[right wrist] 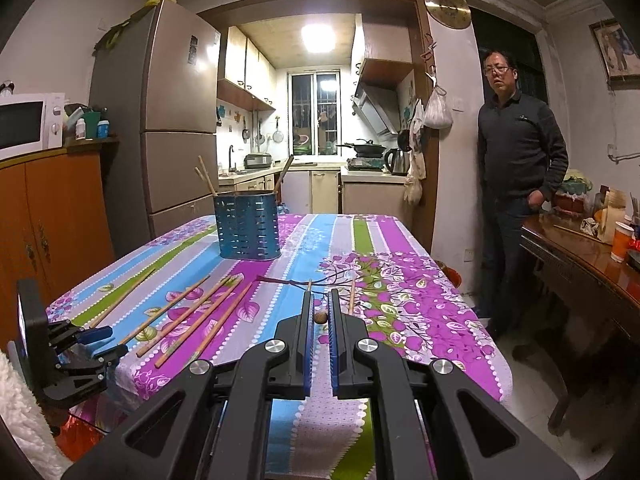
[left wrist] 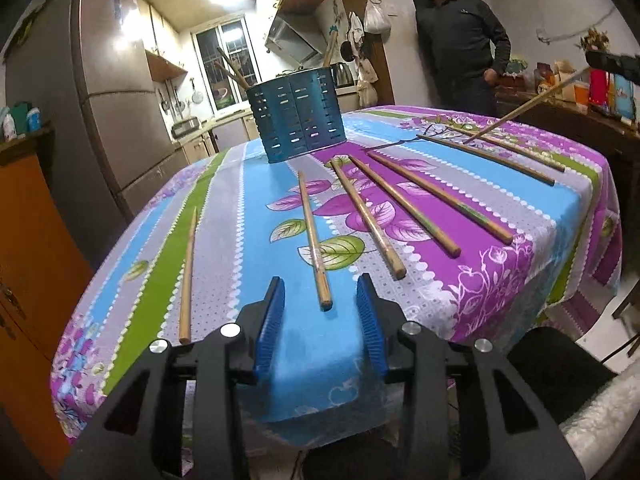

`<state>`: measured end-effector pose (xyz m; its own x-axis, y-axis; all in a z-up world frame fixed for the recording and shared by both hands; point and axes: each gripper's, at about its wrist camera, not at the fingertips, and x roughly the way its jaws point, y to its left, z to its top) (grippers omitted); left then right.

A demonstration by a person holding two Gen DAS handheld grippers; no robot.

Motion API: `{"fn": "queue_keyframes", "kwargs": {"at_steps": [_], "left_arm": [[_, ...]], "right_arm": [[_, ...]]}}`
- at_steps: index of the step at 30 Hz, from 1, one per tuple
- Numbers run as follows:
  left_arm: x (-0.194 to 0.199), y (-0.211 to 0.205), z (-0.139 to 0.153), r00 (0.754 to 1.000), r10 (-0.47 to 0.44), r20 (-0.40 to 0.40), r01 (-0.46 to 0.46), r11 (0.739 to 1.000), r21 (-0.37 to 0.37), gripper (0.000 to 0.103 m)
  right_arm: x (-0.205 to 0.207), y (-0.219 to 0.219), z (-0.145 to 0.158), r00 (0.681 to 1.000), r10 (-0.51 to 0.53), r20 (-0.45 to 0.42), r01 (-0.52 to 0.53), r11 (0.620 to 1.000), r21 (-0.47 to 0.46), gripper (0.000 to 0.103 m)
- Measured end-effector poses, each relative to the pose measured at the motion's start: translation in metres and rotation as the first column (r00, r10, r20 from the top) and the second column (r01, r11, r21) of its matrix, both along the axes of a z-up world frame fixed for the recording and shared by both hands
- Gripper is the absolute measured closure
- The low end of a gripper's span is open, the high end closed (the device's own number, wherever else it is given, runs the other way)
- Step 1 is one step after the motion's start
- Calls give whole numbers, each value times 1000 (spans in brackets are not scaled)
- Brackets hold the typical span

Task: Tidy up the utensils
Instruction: 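Lift both held chopsticks upright and move them toward the blue holder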

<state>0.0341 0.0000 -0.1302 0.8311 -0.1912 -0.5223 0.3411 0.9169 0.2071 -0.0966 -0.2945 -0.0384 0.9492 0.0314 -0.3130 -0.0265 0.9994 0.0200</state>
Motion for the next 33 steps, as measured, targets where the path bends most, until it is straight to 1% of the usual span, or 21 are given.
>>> {"fn": "queue_keyframes", "kwargs": {"at_steps": [1,2,3,4,6,9,10,12,15,18,21,28,33], "left_arm": [[0,0,-1,1000,-4,-6,4,1000,-9,80],[0,1,-1,1000,-10,-8,10,1000,-17,82],[-1,0,-2,1000,-19,-9,19,1000,-22,89],[-2,-1,-2,1000,-26,-10,26,999,-25,94],[-4,-3,-3,1000,-29,-5,28,999,-30,97],[-1,3,-2,999,-35,-25,33,997,-71,97],[0,4,-1,999,-34,-31,31,997,-76,98],[0,5,0,999,-26,-34,24,998,-62,98],[-1,10,10,1000,-14,-27,12,997,-79,98],[-3,16,35,1000,3,20,0,995,-102,98],[-1,20,60,999,19,51,-12,992,-122,98],[6,27,113,995,28,98,-11,985,-172,98],[14,32,139,995,31,98,-10,977,-213,98]], "right_arm": [[0,0,0,1000,0,1,0,1000,1,95],[0,0,1,1000,0,1,0,1000,1,95],[-1,0,1,1000,-1,2,1,1000,2,95],[-1,-1,1,1000,-2,3,2,1000,2,95],[-2,-1,2,1000,-1,8,1,1000,1,95],[-3,0,3,1000,3,12,-3,1000,-2,95],[-3,0,3,1000,4,12,-4,1000,-4,95],[-4,1,3,1000,6,14,-6,1000,-8,95],[-4,1,7,1000,11,23,-11,1000,-13,95],[-3,-1,15,999,19,40,-19,1000,-18,95],[1,-3,23,998,29,47,-29,1000,-12,95],[21,-23,52,997,56,57,-58,997,42,95],[29,-27,66,996,59,73,-61,998,27,95]]}}
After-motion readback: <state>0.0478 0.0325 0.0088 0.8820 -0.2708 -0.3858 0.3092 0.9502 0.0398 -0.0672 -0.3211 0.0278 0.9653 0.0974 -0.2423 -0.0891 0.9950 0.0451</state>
